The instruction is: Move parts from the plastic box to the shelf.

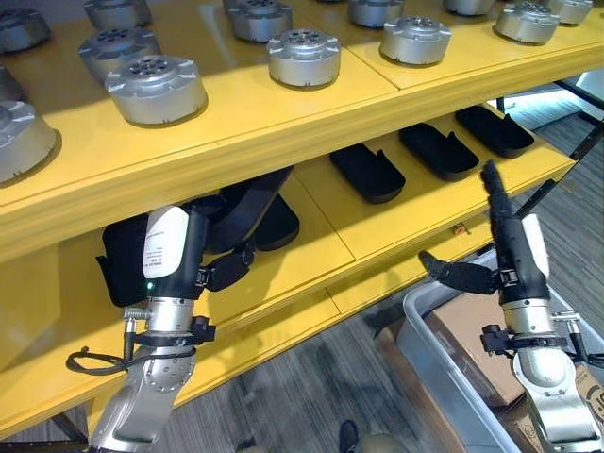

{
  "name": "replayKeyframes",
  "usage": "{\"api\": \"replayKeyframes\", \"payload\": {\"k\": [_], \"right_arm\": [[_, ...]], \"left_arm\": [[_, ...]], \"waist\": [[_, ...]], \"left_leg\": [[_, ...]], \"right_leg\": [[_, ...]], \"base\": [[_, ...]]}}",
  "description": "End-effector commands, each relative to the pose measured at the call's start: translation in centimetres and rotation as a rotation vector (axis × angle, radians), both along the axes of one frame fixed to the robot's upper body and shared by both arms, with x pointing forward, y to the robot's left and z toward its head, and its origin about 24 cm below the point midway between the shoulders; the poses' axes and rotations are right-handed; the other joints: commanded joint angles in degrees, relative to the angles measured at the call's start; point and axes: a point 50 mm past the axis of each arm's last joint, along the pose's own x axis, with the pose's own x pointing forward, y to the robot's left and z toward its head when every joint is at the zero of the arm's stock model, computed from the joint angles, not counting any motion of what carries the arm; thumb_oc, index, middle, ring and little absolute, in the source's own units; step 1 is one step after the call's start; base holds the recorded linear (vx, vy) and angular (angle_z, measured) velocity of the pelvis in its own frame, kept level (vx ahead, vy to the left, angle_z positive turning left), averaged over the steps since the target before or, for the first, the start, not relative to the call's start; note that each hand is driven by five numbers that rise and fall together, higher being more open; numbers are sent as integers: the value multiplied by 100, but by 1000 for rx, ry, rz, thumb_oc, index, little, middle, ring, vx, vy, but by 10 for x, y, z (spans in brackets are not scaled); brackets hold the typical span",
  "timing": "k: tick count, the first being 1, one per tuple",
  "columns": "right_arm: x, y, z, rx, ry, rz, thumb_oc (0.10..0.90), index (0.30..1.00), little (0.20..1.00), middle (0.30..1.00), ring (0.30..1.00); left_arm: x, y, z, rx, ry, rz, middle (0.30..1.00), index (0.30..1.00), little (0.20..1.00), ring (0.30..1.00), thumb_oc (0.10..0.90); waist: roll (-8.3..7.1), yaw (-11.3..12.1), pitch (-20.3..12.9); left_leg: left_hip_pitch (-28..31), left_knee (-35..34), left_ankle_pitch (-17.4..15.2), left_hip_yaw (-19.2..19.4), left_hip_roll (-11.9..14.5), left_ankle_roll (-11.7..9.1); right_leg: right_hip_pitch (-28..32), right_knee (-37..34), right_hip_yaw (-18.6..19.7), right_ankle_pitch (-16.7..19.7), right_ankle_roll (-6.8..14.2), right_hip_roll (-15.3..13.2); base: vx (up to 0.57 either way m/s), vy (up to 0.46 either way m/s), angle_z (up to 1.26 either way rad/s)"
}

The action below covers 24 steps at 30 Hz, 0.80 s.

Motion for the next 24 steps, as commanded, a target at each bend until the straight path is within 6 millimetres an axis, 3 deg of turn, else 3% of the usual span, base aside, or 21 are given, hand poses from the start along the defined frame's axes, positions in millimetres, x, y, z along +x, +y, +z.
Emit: {"api": "replayKeyframes", "payload": {"k": [1, 7, 11, 16, 24], "right_arm": [[-1, 9, 54, -54, -305, 72, 900, 1000, 1000, 1000, 1000], [-6, 8, 53, -60, -316, 35, 900, 1000, 1000, 1000, 1000], [-6, 8, 47, -51, -294, 15, 900, 1000, 1000, 1000, 1000], [-5, 8, 43, -41, -277, 1, 900, 1000, 1000, 1000, 1000], [-4, 7, 37, -28, -243, -14, 900, 1000, 1000, 1000, 1000]], "left_arm": [[-7, -11, 63, -43, -368, -80, 300, 300, 300, 300, 400], [-10, -8, 62, -22, -367, -71, 300, 300, 300, 300, 400], [-12, -2, 60, -9, -359, -49, 300, 300, 300, 300, 400], [-14, 4, 60, 1, -363, -15, 300, 300, 300, 300, 400], [-21, 20, 62, 10, -393, 86, 300, 300, 300, 300, 400]], "waist": [[191, 19, -427], [271, 122, -385], [166, 236, -395], [12, 344, -429], [-270, 517, -570]], "left_leg": [[313, -1251, 1214, 79, 322, -54], [235, -1163, 722, 141, 200, -86], [147, -833, 240, 176, -187, -21], [93, -630, -70, 184, -551, 98], [75, -577, -273, 237, -782, 230]], "right_leg": [[-646, 726, 483, -560, 348, -41], [-576, 795, 443, -490, 522, -357], [-103, 87, 426, -82, 799, -734], [227, -466, 370, 212, 1001, -1036], [410, -843, 287, 477, 1178, -1234]], "base": [[-40, 255, 90], [45, 209, 55], [111, 285, 31], [78, 196, 7], [66, 90, 3]]}}
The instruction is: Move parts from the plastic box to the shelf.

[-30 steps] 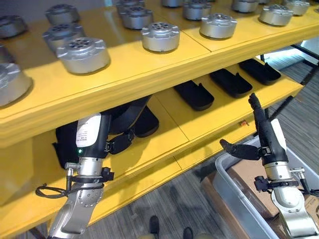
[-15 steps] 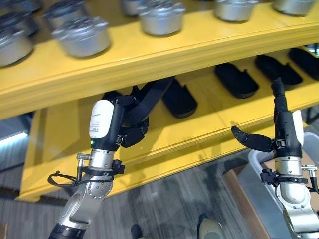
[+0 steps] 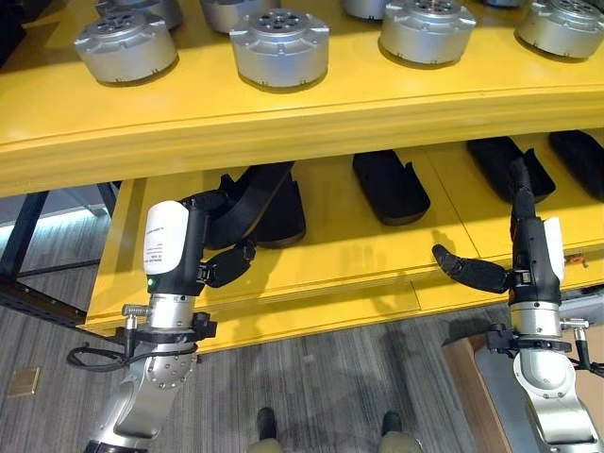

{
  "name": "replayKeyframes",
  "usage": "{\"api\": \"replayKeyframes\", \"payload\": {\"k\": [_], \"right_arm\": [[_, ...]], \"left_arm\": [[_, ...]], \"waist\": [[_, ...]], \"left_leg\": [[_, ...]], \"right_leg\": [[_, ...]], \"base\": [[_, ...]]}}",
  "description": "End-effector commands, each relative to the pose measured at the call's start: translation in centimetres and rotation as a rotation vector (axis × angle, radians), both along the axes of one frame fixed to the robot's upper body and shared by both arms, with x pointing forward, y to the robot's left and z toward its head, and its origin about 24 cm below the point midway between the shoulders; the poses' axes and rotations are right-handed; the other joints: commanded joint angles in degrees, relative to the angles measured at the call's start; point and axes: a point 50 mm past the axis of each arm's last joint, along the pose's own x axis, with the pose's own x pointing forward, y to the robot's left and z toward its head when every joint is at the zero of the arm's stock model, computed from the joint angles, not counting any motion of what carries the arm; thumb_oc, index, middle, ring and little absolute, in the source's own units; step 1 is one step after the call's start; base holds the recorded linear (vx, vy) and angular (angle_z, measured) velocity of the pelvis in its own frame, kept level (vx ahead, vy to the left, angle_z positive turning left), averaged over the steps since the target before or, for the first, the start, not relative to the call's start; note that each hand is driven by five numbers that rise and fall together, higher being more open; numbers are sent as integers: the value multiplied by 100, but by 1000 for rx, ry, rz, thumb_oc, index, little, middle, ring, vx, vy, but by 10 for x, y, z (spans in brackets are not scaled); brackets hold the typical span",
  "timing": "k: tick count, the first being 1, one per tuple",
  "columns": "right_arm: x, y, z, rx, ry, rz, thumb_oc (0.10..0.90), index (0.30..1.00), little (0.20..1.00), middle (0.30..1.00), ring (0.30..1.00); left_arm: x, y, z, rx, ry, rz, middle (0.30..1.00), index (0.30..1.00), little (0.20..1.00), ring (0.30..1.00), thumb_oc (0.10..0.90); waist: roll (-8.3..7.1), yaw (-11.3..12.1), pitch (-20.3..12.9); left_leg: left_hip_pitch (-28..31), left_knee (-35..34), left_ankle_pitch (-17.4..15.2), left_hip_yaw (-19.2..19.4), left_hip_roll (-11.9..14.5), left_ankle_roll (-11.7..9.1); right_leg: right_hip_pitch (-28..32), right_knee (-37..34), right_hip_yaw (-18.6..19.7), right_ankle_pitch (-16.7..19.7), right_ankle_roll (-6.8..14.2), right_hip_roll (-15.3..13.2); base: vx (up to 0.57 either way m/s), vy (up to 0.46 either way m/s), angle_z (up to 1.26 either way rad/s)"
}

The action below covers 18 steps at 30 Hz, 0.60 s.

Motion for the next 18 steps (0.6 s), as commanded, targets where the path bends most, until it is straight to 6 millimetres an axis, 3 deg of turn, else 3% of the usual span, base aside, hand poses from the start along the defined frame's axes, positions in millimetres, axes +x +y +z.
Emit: {"api": "replayKeyframes", "payload": {"k": [1, 9, 14, 18], "right_arm": [[-2, 4, 45, -47, -246, 21, 900, 1000, 1000, 1000, 1000], [-1, 5, 41, -37, -214, 44, 900, 1000, 1000, 1000, 1000], [-1, 7, 46, -18, -242, 70, 900, 1000, 1000, 1000, 1000], [1, 13, 50, -16, -265, 96, 900, 1000, 1000, 1000, 1000]], "left_arm": [[-15, 11, 66, 22, -403, 43, 300, 300, 300, 300, 400], [-22, 31, 61, 74, -387, 172, 300, 300, 300, 300, 400], [-19, 35, 66, 100, -407, 188, 300, 300, 300, 300, 400], [-16, 35, 67, 100, -414, 193, 300, 300, 300, 300, 400]], "waist": [[-299, -16, -574], [-480, 110, -594], [-598, 202, -371], [-520, 189, -257]], "left_leg": [[213, 325, -749, 326, 136, 230], [228, 428, -882, 393, 76, 312], [-406, 1334, -1176, 137, 106, 340], [-796, 1817, -1517, -28, -219, 587]], "right_leg": [[105, -189, 180, 32, 4, -272], [122, -314, 256, 194, 88, -322], [107, -285, 195, 284, 90, -377], [0, -313, 338, 742, 131, -608]], "base": [[0, 0, 0], [31, 24, -3], [-53, 7, 9], [-36, 194, 22]]}}
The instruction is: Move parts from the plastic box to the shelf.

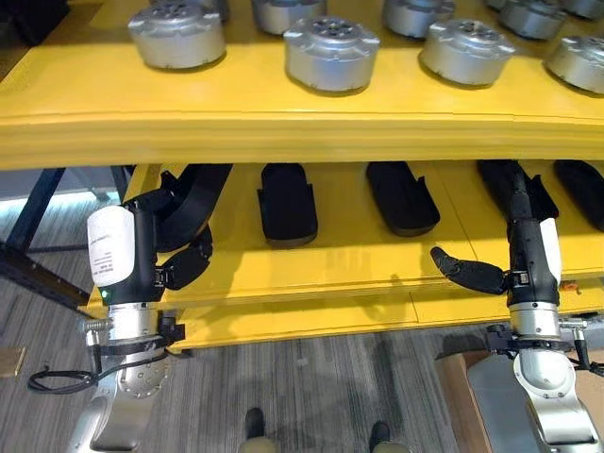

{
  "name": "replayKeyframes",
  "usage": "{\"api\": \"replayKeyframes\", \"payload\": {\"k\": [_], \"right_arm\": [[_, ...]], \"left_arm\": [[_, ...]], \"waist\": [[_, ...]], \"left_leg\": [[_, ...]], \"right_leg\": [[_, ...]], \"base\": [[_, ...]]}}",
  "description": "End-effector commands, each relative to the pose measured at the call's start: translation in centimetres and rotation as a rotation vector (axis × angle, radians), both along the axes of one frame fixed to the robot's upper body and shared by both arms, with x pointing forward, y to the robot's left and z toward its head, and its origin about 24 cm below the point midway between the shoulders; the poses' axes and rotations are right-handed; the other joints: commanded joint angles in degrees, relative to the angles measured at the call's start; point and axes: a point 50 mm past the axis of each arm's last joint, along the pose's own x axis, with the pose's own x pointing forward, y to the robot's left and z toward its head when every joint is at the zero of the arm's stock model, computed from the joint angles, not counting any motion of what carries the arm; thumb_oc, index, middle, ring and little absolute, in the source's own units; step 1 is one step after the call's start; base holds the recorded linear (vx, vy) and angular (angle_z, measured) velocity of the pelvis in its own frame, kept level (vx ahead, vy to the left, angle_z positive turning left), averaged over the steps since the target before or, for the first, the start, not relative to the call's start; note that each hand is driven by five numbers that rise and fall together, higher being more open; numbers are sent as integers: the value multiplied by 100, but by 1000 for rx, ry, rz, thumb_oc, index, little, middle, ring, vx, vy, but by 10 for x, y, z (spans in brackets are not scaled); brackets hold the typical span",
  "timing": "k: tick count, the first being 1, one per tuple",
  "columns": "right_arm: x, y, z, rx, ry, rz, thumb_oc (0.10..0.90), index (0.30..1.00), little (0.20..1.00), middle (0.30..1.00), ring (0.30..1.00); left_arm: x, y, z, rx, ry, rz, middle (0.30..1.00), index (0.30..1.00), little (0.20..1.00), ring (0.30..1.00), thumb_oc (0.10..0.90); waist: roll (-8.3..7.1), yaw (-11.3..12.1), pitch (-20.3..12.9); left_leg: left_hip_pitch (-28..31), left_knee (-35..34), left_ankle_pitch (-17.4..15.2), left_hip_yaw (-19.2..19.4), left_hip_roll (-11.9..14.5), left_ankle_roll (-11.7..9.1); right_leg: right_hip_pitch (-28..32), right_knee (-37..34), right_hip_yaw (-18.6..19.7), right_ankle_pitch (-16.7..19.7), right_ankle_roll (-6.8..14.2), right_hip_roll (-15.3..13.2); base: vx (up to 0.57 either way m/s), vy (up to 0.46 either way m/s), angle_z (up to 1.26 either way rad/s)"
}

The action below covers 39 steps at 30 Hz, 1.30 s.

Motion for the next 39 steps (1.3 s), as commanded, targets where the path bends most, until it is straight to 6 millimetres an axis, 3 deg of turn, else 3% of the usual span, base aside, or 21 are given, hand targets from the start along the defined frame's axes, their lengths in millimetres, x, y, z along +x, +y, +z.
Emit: {"api": "replayKeyframes", "payload": {"k": [1, 3, 4, 5, 6, 7, 11, 15, 18, 23, 28, 29, 30, 31, 32, 33, 34, 36, 38, 39], "right_arm": [[-1, 12, 49, -13, -276, 77, 900, 1000, 1000, 1000, 1000], [-2, 11, 47, -9, -265, 72, 900, 1000, 1000, 1000, 1000], [-4, 10, 43, -1, -253, 63, 900, 1000, 1000, 1000, 1000], [-3, 11, 43, -6, -258, 62, 900, 1000, 1000, 1000, 1000], [-3, 11, 44, -7, -259, 62, 900, 1000, 1000, 1000, 1000], [0, 15, 45, 0, -264, 81, 900, 1000, 1000, 1000, 1000], [6, 24, 48, -25, -274, 130, 900, 1000, 1000, 1000, 1000], [5, 22, 47, -46, -259, 129, 900, 1000, 1000, 1000, 1000], [0, 18, 44, -43, -242, 121, 900, 1000, 1000, 1000, 1000], [-5, 12, 43, -53, -233, 102, 900, 1000, 1000, 1000, 1000], [-9, 10, 51, -58, -260, 122, 900, 1000, 1000, 1000, 1000], [-9, 10, 52, -60, -267, 124, 900, 1000, 1000, 1000, 1000], [-9, 9, 53, -59, -274, 119, 900, 1000, 1000, 1000, 1000], [-10, 9, 53, -59, -273, 120, 900, 1000, 1000, 1000, 1000], [-9, 9, 51, -49, -271, 117, 900, 1000, 1000, 1000, 1000], [-9, 9, 51, -49, -271, 117, 900, 1000, 1000, 1000, 1000], [-9, 9, 50, -35, -272, 116, 900, 1000, 1000, 1000, 1000], [-9, 10, 50, -30, -278, 122, 900, 1000, 1000, 1000, 1000], [-11, 8, 52, -36, -293, 103, 900, 1000, 1000, 1000, 1000], [-10, 9, 51, -38, -296, 100, 900, 1000, 1000, 1000, 1000]], "left_arm": [[-3, 1, 65, 116, -354, -12, 300, 300, 300, 300, 400], [-1, -1, 66, 119, -354, -17, 300, 300, 300, 300, 400], [1, -4, 68, 123, -360, -40, 300, 300, 300, 300, 400], [3, -7, 69, 121, -362, -59, 300, 300, 300, 300, 400], [4, -7, 69, 121, -364, -59, 300, 300, 300, 300, 400], [4, -6, 66, 107, -355, -52, 300, 300, 300, 300, 400], [4, -5, 63, 99, -339, -32, 300, 300, 300, 300, 400], [2, -6, 59, 93, -319, -35, 300, 300, 300, 300, 400], [2, -11, 56, 62, -304, -72, 300, 300, 300, 300, 400], [1, -14, 50, 24, -273, -97, 300, 300, 300, 300, 400], [4, -21, 52, 2, -273, -148, 300, 300, 300, 300, 400], [5, -22, 53, 1, -278, -151, 300, 300, 300, 300, 400], [5, -22, 54, -2, -278, -157, 300, 300, 300, 300, 400], [4, -22, 54, -4, -276, -156, 300, 300, 300, 300, 400], [2, -21, 52, 0, -276, -143, 300, 300, 300, 300, 400], [2, -21, 52, -1, -276, -142, 300, 300, 300, 300, 400], [1, -20, 51, -4, -278, -132, 300, 300, 300, 300, 400], [1, -20, 52, 2, -287, -129, 300, 300, 300, 300, 400], [2, -24, 57, 12, -314, -147, 300, 300, 300, 300, 400], [2, -25, 57, 13, -316, -152, 300, 300, 300, 300, 400]], "waist": [[-168, -142, -107], [-162, -174, -170], [-85, -296, -211], [19, -471, -230], [12, -459, -237], [58, -457, -209], [224, -388, -89], [181, -387, -120], [175, -511, -217], [138, -541, -331], [67, -539, -71], [71, -555, -25], [63, -632, -46], [80, -626, -46], [135, -613, -99], [135, -610, -100], [166, -589, -92], [201, -594, -94], [345, -724, -75], [396, -707, -87]], "left_leg": [[-122, 984, -1269, 130, -247, 495], [-136, 841, -1198, 120, -381, 577], [-6, 587, -1178, 28, -539, 658], [156, 162, -1019, -14, -677, 764], [151, 118, -964, 8, -682, 764], [318, -127, -885, 110, -732, 817], [770, -614, -757, 465, -825, 851], [1010, -705, -754, 573, -817, 768], [1036, -682, -693, 529, -709, 642], [1118, -646, -627, 514, -514, 463], [569, 507, -515, 126, -388, 182], [486, 645, -521, 71, -320, 146], [483, 527, -348, 190, 135, 130], [534, 446, -312, 198, 174, 92], [665, -4, -26, 171, 495, 46], [687, -41, -5, 180, 496, 42], [644, -448, 379, 10, 814, -15], [675, -717, 571, -57, 893, -39], [740, -1070, 721, 496, 1126, -155], [864, -1139, 654, 486, 1154, -196]], "right_leg": [[72, -182, 614, 729, 83, -615], [7, -167, 673, 866, 88, -716], [-44, -91, 926, 1148, -10, -687], [-352, 15, 1404, 1395, -81, -409], [-398, 27, 1432, 1416, -87, -413], [-687, 189, 1323, 1151, -169, -49], [-906, 736, 665, -176, -456, 804], [-570, 447, 686, -334, -560, 911], [-441, 253, 1099, -302, -578, 984], [-191, 55, 953, -381, -674, 1097], [-38, -79, 870, -445, -925, 1204], [-63, -16, 845, -490, -963, 1231], [-64, 54, 787, -574, -971, 1221], [-76, 98, 791, -603, -1002, 1260], [-72, 155, 768, -688, -973, 1313], [-72, 158, 772, -689, -976, 1315], [-160, 351, 794, -787, -934, 1286], [-250, 498, 794, -865, -941, 1297], [-484, 968, 620, -1006, -889, 1216], [-536, 1129, 657, -1086, -875, 1220]], "base": [[45, 294, 15], [64, 222, 16], [98, 294, 19], [96, 287, 33], [29, 275, 41], [-9, 234, 31], [28, 231, -62], [66, -25, -40], [62, -152, 3], [66, -210, 25], [-46, -221, 39], [-49, -150, 28], [-9, -111, 26], [38, -74, 27], [36, -39, 21], [36, 32, 7], [15, 67, -7], [-3, 76, -21], [-4, 165, 0], [24, 118, 20]]}}
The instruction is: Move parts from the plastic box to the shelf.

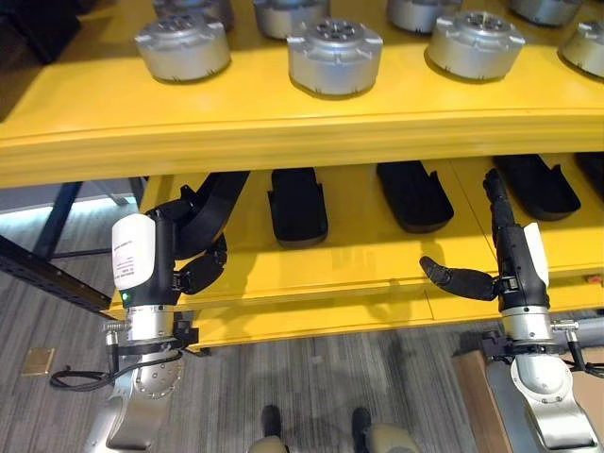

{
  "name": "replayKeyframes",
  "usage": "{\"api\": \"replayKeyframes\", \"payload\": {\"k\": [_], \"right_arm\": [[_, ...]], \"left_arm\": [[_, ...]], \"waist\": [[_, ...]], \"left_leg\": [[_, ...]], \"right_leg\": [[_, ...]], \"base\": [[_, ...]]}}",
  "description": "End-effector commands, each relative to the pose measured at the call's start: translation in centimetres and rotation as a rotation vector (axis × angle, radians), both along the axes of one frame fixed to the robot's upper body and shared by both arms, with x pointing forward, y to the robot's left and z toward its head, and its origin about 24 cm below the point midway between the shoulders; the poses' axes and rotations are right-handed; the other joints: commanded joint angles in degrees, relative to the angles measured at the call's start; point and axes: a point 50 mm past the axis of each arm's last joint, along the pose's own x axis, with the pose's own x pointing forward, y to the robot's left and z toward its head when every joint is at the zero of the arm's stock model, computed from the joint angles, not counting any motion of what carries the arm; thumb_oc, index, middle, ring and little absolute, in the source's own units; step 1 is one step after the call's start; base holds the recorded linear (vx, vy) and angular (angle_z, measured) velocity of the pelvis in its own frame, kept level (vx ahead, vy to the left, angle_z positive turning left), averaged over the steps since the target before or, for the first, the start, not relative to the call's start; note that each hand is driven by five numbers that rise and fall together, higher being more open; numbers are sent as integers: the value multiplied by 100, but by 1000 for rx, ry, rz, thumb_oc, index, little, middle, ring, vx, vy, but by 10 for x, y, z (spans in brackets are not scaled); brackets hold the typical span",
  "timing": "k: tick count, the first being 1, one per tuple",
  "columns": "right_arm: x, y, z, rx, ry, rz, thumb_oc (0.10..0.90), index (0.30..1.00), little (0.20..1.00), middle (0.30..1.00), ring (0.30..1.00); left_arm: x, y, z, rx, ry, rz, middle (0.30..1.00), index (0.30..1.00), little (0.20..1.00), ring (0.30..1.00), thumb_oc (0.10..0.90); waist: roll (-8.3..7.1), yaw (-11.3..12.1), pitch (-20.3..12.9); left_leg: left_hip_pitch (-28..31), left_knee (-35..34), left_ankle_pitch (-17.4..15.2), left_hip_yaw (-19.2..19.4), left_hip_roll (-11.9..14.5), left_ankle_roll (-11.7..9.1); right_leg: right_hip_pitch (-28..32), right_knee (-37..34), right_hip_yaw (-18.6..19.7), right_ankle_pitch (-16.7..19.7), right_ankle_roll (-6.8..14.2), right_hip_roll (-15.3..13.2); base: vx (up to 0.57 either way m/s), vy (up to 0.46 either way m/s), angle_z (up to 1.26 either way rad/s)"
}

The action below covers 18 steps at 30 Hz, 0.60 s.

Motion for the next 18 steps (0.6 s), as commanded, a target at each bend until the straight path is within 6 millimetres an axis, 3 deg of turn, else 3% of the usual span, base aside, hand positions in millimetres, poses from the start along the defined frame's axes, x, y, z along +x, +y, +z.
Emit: {"api": "replayKeyframes", "payload": {"k": [1, 3, 8, 10, 12, 18], "right_arm": [[-5, 5, 59, -18, -342, 51, 900, 1000, 1000, 1000, 1000], [-5, 6, 60, -21, -348, 47, 900, 1000, 1000, 1000, 1000], [-5, -1, 59, -40, -345, -17, 900, 1000, 1000, 1000, 1000], [-5, -3, 59, -41, -343, -29, 900, 1000, 1000, 1000, 1000], [-6, -6, 57, -35, -335, -56, 900, 1000, 1000, 1000, 1000], [-3, -10, 55, -27, -323, -86, 900, 1000, 1000, 1000, 1000]], "left_arm": [[-3, -14, 70, 49, -380, -104, 300, 300, 300, 300, 400], [-2, -17, 69, 51, -379, -115, 300, 300, 300, 300, 400], [6, -21, 76, 64, -410, -117, 300, 300, 300, 300, 400], [9, -20, 76, 71, -407, -108, 300, 300, 300, 300, 400], [17, -16, 78, 111, -405, -65, 300, 300, 300, 300, 400], [28, -6, 76, 175, -373, 12, 300, 300, 300, 300, 400]], "waist": [[68, -133, -389], [139, -113, -412], [66, -211, -313], [65, -233, -313], [21, -299, -301], [-121, -309, -322]], "left_leg": [[401, -427, 610, -26, 1039, -477], [410, -304, 444, -77, 982, -475], [184, 897, -387, 78, 717, -396], [131, 1036, -465, 112, 690, -370], [46, 1448, -761, 169, 655, -326], [-258, 2191, -1170, 104, 687, -293]], "right_leg": [[101, -143, 194, -241, 54, 176], [87, -115, 249, -213, 120, 94], [334, -115, 390, -142, 303, -340], [342, -147, 424, -91, 331, -405], [405, -143, 493, -91, 402, -561], [309, 124, 540, -199, 441, -629]], "base": [[49, 174, 20], [39, 180, -1], [64, 203, -2], [32, 164, -6], [67, 256, -14], [13, 91, -6]]}}
